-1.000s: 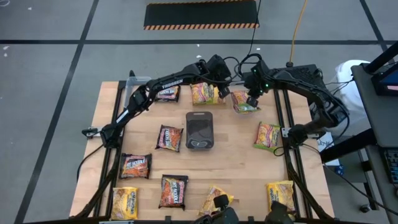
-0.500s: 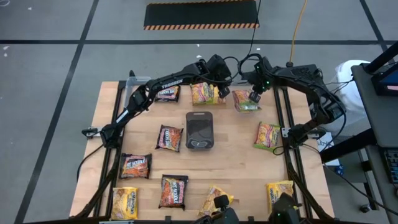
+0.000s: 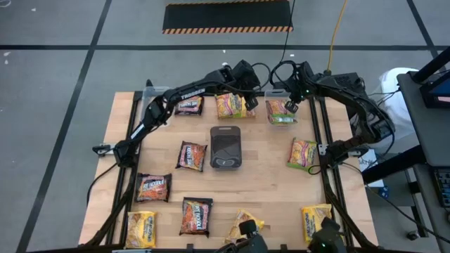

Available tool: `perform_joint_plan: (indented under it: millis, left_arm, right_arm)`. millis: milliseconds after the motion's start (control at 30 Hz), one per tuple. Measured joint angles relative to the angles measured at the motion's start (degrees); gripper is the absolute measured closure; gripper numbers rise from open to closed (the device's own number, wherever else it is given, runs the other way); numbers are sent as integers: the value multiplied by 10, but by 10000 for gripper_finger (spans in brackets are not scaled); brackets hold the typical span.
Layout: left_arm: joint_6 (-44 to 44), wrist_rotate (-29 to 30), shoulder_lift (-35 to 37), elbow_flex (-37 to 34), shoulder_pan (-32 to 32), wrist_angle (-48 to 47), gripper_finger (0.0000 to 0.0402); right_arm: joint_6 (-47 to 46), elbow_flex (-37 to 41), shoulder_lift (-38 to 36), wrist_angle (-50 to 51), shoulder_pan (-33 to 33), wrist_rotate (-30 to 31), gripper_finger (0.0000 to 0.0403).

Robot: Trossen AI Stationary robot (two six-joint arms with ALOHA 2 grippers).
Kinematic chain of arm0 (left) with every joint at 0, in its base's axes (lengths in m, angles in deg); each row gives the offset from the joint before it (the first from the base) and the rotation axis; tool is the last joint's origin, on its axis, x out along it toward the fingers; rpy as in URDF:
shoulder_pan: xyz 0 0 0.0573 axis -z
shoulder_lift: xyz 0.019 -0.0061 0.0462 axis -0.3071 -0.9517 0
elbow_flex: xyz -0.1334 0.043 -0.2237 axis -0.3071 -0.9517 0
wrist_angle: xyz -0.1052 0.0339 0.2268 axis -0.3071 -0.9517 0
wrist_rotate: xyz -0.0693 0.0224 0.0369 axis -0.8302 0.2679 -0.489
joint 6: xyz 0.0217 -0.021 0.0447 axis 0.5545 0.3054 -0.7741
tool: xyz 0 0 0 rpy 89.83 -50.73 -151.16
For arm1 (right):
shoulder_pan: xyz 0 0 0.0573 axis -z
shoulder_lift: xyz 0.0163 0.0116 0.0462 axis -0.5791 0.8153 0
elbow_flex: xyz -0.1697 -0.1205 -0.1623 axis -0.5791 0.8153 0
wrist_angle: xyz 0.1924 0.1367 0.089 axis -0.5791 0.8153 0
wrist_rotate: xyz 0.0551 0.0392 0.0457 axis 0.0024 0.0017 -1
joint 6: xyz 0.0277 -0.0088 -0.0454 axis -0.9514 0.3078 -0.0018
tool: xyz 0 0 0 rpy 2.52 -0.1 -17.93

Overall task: Sort Maruchan noodles
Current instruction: Adjust the right transparent bin, then put the right green noodle pack into the right transparent bin

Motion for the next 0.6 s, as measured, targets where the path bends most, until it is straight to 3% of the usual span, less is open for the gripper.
perform_joint_plan:
  millis: [367, 600]
  left_arm:
    - [-45, 4, 100, 0, -25, -160, 364]
    - [-82, 2, 145, 0, -38, -280, 364]
  right_arm:
    - [-62, 0, -196, 53, -52, 6, 403]
    - [-160, -18, -298, 127, -137, 77, 403]
